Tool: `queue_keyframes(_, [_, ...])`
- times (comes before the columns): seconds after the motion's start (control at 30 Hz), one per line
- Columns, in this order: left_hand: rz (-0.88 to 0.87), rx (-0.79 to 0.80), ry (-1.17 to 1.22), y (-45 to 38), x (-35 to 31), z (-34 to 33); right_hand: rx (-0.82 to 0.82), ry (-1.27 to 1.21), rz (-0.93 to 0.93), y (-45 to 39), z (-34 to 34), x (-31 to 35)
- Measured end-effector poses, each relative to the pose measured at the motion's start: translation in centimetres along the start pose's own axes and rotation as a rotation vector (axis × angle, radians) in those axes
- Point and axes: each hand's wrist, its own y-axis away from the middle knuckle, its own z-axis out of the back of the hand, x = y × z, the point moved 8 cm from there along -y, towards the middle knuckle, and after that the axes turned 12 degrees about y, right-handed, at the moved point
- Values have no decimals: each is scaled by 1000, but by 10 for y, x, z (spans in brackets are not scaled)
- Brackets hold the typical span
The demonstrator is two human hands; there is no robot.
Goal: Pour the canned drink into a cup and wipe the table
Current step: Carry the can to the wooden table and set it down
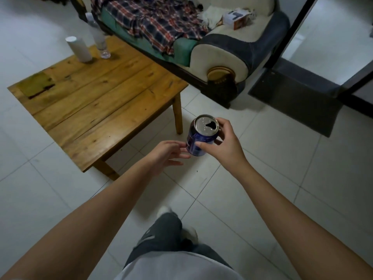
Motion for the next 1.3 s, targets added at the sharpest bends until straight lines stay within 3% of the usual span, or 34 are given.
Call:
queue_keyframes(0.47, [16, -106, 117, -154, -106, 63, 131, 37, 41, -218, -31, 17])
queue_keyframes(0.73, [-6, -215, 270, -192, -157, 115, 236, 86, 108, -311, -65, 50])
queue_keyframes(1.3, [-68, -653, 550, -193, -177, 201, 748, 124, 323, -405, -179, 102])
